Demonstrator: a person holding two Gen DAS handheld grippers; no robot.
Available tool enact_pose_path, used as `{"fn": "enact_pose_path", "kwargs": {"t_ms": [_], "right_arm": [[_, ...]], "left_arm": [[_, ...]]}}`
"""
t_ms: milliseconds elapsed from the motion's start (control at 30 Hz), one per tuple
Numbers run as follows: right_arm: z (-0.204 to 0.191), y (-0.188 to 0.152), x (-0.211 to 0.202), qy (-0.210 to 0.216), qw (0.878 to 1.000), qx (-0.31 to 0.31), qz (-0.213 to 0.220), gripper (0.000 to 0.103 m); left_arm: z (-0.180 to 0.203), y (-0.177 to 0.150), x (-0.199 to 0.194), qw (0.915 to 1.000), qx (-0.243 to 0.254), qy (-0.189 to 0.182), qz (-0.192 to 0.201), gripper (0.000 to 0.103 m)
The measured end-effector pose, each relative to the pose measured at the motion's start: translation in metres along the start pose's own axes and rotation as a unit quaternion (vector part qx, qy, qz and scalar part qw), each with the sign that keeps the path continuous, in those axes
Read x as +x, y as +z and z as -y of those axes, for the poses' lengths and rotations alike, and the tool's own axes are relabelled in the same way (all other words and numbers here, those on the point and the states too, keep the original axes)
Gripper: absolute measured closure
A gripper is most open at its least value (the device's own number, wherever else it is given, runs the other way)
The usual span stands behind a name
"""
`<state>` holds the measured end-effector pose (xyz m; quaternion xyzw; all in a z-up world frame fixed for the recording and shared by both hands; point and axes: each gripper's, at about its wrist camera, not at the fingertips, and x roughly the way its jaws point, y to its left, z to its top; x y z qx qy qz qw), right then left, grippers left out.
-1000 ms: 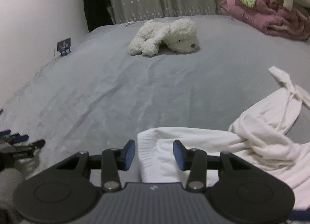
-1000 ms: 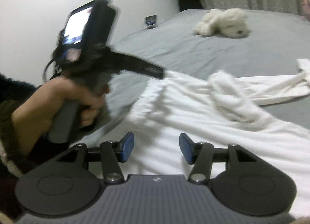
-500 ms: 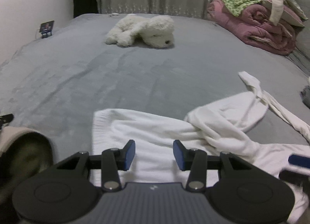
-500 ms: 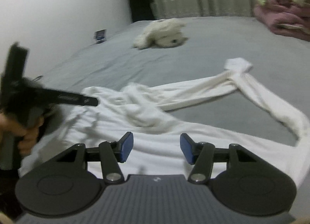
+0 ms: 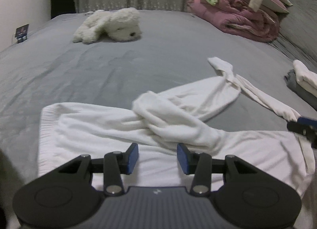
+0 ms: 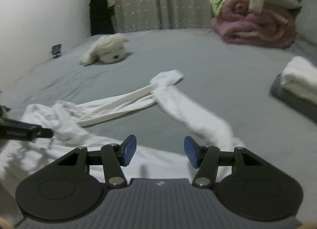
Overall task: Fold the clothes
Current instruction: 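Spread the garment flat with both grippers, then close the right gripper on the sleeve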
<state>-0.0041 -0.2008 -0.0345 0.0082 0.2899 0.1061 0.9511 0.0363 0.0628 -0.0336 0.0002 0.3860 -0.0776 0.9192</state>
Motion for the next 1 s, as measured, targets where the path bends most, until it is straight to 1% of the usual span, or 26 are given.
{"fn": "enact_pose_path", "kwargs": {"t_ms": [167, 300, 433, 533, 600, 633, 700, 800, 933, 1000], "right_arm": [[0.01, 0.0, 0.004, -0.045, 0.998, -0.037, 0.021, 0.045], [0.015, -0.002, 0.013, -0.063, 0.997, -0.043, 0.024, 0.045], [0.02, -0.002, 0.022, -0.079, 0.996, -0.041, 0.023, 0.047], [0.024, -0.002, 0.028, -0.091, 0.995, -0.034, 0.017, 0.061], [0.026, -0.003, 0.032, -0.098, 0.995, -0.029, 0.012, 0.076], [0.028, -0.003, 0.034, -0.101, 0.995, -0.026, 0.009, 0.08], [0.031, -0.003, 0.038, -0.108, 0.994, -0.02, 0.005, 0.095], [0.035, -0.003, 0.034, -0.115, 0.993, -0.005, 0.008, 0.102], [0.039, -0.002, 0.025, -0.125, 0.992, 0.008, 0.017, 0.103], [0.042, -0.001, 0.017, -0.13, 0.991, 0.011, 0.023, 0.103]], "left_arm": [[0.017, -0.002, 0.007, 1.0, 0.009, -0.002, -0.001, 0.059], [0.025, -0.001, 0.011, 0.9999, 0.01, -0.006, -0.001, 0.059], [0.03, -0.003, 0.015, 0.9999, 0.017, -0.002, -0.003, 0.058], [0.031, -0.004, 0.016, 0.9998, 0.021, 0.0, -0.004, 0.058], [0.031, -0.004, 0.016, 0.9997, 0.023, 0.0, -0.004, 0.057], [0.031, -0.005, 0.016, 0.9997, 0.023, 0.001, -0.004, 0.057], [0.032, -0.005, 0.016, 0.9997, 0.022, 0.005, -0.006, 0.057], [0.033, -0.002, 0.018, 0.9998, 0.013, 0.009, -0.013, 0.057], [0.032, 0.0, 0.019, 0.9998, 0.002, 0.009, -0.019, 0.056], [0.033, -0.002, 0.019, 0.9998, 0.008, 0.01, -0.017, 0.056]]}}
